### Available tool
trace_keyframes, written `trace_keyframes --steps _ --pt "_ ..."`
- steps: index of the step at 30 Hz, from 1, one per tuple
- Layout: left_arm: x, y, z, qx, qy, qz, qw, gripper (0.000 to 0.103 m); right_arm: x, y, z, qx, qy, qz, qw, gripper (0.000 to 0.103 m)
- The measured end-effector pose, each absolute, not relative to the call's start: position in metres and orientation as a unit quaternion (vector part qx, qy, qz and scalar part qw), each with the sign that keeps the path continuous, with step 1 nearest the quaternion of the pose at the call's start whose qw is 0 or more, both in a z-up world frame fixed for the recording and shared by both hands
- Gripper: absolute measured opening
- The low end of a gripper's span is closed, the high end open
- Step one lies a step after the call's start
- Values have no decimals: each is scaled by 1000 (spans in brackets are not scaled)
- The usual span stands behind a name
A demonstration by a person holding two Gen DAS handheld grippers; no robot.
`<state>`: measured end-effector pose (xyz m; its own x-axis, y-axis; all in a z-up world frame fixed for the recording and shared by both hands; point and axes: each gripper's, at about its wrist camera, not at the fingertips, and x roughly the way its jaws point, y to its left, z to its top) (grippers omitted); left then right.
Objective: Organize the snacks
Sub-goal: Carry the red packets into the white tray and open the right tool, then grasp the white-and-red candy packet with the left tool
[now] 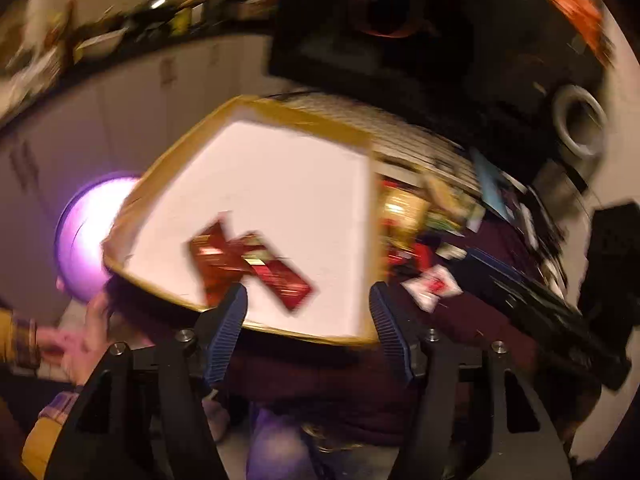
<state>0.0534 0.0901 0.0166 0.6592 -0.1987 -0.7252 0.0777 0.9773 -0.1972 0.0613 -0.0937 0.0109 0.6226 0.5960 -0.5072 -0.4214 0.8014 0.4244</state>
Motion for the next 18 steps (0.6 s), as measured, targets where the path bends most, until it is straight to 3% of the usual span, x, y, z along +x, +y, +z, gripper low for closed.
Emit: trace_keyframes --steps 8,18 --pt "59 17 2 -59 421 -143 894 67 68 -168 -14 181 366 213 888 73" --pt "70 4 -19 -56 452 -140 879 67 117 -201 -26 182 407 159 881 70"
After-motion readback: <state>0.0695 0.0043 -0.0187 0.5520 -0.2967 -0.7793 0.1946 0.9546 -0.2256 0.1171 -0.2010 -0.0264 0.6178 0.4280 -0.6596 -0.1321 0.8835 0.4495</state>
